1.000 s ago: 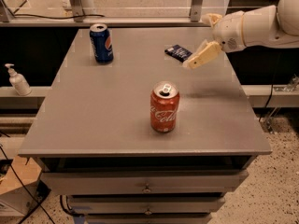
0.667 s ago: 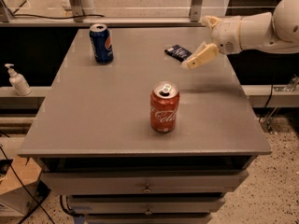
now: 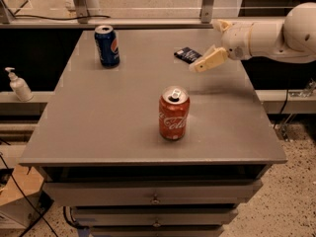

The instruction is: Pick rxbar blueberry

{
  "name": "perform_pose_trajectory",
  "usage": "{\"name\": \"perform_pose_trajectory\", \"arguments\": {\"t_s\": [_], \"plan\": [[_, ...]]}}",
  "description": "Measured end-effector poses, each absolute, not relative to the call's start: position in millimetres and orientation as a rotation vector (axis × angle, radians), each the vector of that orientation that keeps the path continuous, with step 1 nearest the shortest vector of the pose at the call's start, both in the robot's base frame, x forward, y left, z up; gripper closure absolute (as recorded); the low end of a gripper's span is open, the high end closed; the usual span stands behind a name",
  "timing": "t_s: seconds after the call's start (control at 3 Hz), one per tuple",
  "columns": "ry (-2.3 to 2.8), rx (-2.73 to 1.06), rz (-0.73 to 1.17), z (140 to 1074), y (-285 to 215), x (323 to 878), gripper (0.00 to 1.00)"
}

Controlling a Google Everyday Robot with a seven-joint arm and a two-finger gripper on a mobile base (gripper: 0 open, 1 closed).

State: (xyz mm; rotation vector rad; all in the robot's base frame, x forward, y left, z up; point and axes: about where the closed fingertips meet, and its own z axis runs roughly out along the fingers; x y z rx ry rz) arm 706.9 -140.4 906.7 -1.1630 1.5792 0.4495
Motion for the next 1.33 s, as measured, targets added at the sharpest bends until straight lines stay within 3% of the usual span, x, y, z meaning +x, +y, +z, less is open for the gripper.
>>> {"name": "perform_pose_trajectory", "arguments": {"t_s": [1.33], "plan": [[1.662, -0.972, 0.523, 849, -126, 767, 0.00]]}}
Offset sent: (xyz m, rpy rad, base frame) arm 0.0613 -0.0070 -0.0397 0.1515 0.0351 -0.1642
